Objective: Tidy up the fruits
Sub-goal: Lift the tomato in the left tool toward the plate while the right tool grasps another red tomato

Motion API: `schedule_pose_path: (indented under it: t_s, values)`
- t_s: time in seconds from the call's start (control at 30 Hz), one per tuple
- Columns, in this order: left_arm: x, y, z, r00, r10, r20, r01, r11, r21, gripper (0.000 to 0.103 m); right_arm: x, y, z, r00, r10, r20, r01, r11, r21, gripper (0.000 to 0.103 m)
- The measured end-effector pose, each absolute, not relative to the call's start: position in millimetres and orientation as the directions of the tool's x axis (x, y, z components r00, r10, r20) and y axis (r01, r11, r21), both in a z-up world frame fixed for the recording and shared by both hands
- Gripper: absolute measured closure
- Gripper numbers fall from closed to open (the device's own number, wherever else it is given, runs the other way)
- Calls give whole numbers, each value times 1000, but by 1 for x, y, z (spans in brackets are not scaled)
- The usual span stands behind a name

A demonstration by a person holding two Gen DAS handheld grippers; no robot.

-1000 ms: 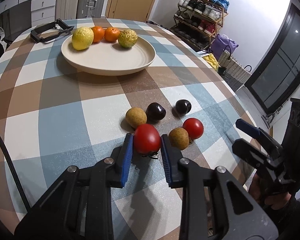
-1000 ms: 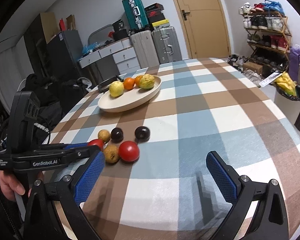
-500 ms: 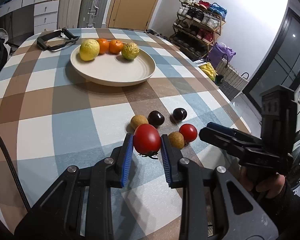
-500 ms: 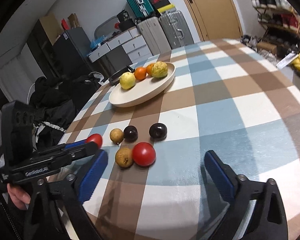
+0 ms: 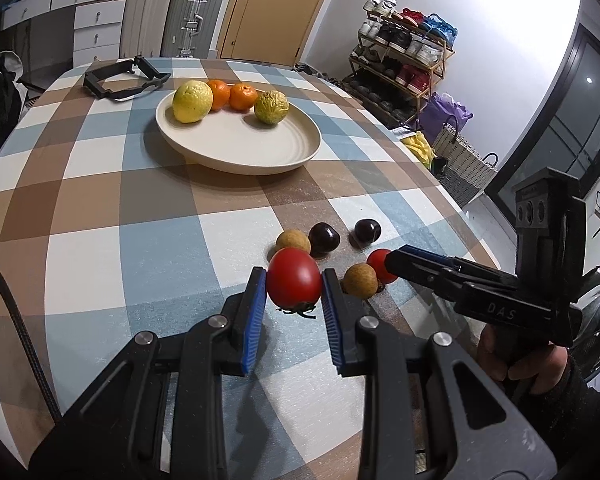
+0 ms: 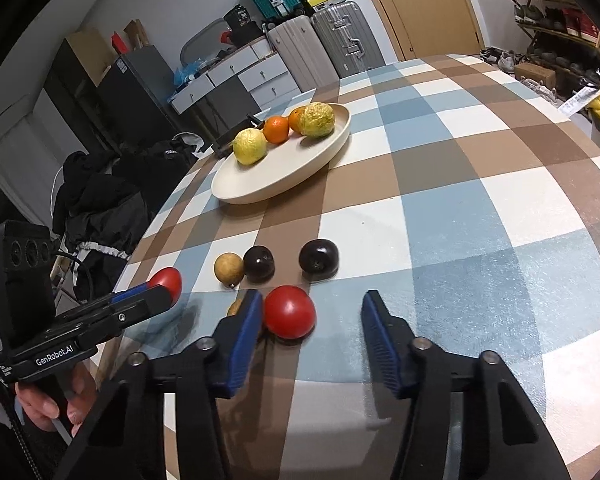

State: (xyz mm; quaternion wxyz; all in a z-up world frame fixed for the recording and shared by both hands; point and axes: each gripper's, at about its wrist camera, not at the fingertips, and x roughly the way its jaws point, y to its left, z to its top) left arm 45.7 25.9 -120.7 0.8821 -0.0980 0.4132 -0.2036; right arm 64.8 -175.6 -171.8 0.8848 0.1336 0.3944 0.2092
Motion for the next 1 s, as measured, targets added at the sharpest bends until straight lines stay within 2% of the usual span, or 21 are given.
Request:
schedule_pose_path:
  t_s: [0.27, 0.4, 0.7, 1.0]
  values:
    - [46, 34, -118, 582, -442, -682, 270, 897, -351, 78, 66, -160, -174, 578, 481, -659, -291, 876, 384, 60]
    - [47, 40, -114, 593, -439, -675, 267, 898, -350, 78, 68, -163, -174, 581, 482, -656, -279, 875, 396, 72]
    - [63, 48, -105, 614, -425, -665, 258, 905, -340, 78, 62, -177, -169, 618, 503, -605, -265, 857, 442, 73]
    - [105, 46, -92, 643, -402, -652, 251, 915, -317, 78, 76, -188, -136, 669, 511, -540, -302, 850, 431, 73]
